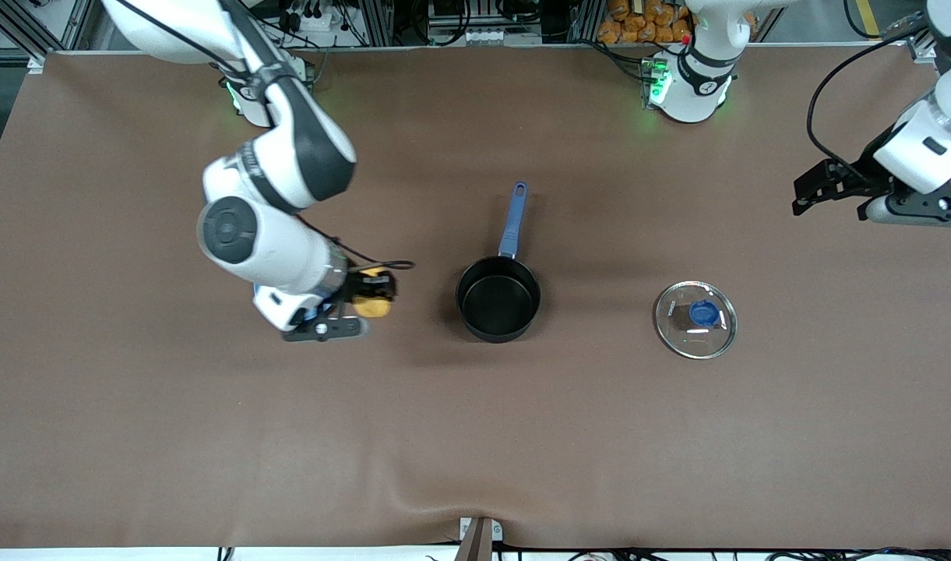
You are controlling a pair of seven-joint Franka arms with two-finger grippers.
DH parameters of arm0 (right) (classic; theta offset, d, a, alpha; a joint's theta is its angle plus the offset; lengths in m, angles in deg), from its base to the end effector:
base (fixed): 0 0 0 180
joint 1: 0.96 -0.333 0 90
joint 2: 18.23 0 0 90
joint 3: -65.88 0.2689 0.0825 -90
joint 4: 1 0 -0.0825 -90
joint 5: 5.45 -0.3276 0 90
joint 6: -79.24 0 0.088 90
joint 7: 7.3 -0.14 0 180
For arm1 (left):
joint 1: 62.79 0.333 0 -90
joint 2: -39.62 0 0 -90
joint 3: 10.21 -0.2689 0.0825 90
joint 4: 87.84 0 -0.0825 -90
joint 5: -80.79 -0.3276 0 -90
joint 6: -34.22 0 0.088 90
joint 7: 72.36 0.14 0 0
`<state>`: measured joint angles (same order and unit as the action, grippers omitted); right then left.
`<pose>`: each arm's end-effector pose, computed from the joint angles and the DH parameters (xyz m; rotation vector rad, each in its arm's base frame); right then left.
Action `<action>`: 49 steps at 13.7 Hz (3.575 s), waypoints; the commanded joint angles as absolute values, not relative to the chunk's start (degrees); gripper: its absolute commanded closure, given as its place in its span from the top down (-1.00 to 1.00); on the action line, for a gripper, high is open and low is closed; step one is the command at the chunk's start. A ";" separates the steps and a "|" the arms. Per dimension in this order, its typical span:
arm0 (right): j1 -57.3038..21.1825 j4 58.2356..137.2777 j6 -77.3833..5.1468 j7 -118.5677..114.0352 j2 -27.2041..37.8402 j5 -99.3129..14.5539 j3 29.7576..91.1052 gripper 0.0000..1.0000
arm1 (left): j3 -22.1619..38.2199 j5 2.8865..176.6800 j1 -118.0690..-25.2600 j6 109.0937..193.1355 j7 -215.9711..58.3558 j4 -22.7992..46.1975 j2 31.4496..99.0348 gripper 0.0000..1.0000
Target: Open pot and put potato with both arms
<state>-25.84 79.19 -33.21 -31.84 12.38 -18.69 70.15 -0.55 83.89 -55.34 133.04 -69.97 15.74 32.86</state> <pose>0.5487 0.3229 0.3498 -2.9001 0.0232 0.1278 0.4778 -0.0282 0.5151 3.1054 -0.1119 0.0519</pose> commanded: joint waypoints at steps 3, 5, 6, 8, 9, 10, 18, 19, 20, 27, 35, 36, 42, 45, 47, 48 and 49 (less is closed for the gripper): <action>-33.29 62.73 -35.44 -46.65 24.91 -19.95 69.40 -1.00 | -0.19 84.04 -54.26 129.75 -69.02 10.43 33.73 1.00; -36.19 62.72 -39.92 -49.38 27.28 -19.60 69.05 -1.00 | -0.28 84.13 -54.26 129.32 -69.02 9.72 33.73 1.00; -37.08 62.72 -41.51 -50.01 28.60 -19.42 68.87 -1.00 | -0.28 84.13 -54.18 129.05 -69.10 9.46 33.73 1.00; -38.48 62.72 -42.57 -50.19 30.71 -19.25 68.78 -1.00 | -0.28 84.04 -54.00 128.88 -69.63 9.28 33.65 1.00; -39.10 62.89 -42.75 -50.19 31.33 -19.07 68.69 -1.00 | -0.36 84.13 -54.00 128.70 -69.46 9.37 33.56 1.00; -39.63 63.33 -42.75 -50.19 31.60 -18.46 68.61 -1.00 | -0.36 84.13 -53.83 128.00 -69.46 9.11 33.56 1.00; -43.06 63.33 -46.87 -52.21 36.60 -16.35 68.52 -1.00 | -5.34 84.04 -58.10 126.85 -69.02 7.35 33.91 1.00; -43.24 63.33 -47.67 -52.21 37.13 -15.82 68.60 -1.00 | -9.03 83.96 -61.96 126.68 -69.10 7.35 33.56 1.00; -43.41 63.33 -48.20 -52.21 37.83 -15.12 68.52 -1.00 | -11.33 83.96 -64.44 125.63 -69.19 7.09 33.56 1.00; -43.50 63.25 -49.43 -52.56 39.33 -14.23 68.52 -0.04 | -12.41 83.69 -66.31 125.27 -68.93 7.52 34.08 1.00; -42.45 60.80 -42.35 -52.47 33.99 -11.86 67.38 1.00 | -12.23 83.87 -65.69 125.80 -68.75 7.09 35.40 1.00; -42.19 59.39 -38.57 -52.30 32.23 -11.86 66.42 1.00 | -12.32 84.13 -65.52 125.80 -68.67 7.00 35.40 1.00; -36.14 55.95 -19.14 -49.05 19.06 -11.95 60.08 1.00 | -12.32 84.39 -65.43 125.80 -68.67 6.38 35.49 1.00; -29.46 56.04 -12.88 -48.87 12.11 -12.21 60.69 1.00 | -12.32 84.22 -65.43 125.80 -68.58 5.68 35.58 1.00; -20.71 56.39 -12.61 -48.61 8.50 -12.04 69.34 1.00 | -12.23 84.05 -64.55 125.54 -68.66 5.85 35.58 1.00; -15.26 56.48 -11.48 -48.61 7.18 -11.95 73.83 1.00 | -12.14 84.13 -64.55 125.53 -68.67 6.03 35.58 1.00; -10.24 56.48 -8.77 -47.91 6.21 -11.69 76.92 1.00 | -12.14 84.31 -64.55 125.53 -68.67 6.03 35.58 1.00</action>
